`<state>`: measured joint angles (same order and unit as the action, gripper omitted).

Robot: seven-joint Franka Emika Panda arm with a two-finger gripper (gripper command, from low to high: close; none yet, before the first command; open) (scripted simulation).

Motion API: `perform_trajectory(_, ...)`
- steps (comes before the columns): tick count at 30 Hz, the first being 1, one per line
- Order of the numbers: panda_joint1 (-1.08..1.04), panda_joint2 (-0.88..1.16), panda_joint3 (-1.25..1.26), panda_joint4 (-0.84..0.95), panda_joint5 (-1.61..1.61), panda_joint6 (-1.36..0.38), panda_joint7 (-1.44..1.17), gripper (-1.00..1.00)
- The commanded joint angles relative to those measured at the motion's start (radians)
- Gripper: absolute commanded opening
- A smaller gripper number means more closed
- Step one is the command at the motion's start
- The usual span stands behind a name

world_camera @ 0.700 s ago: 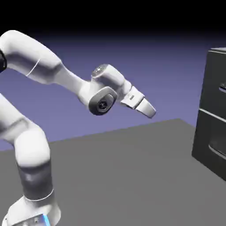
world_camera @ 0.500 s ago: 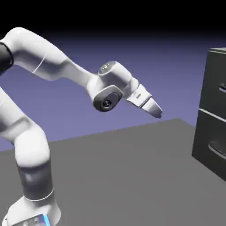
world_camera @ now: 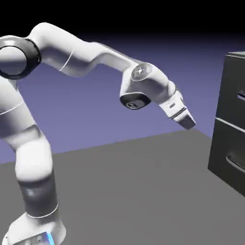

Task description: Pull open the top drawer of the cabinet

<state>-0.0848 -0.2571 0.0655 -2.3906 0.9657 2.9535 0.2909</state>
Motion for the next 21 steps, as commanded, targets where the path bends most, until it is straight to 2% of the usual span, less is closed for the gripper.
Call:
perform_trajectory(1, -0.004, 0.014, 0.003, 0.019, 0.044, -0.004, -0.020, 0.00)
perform_trajectory(21, -0.092, 0.296, 0.062, 0.397, 0.913, -0.079, -0.426, 0.00)
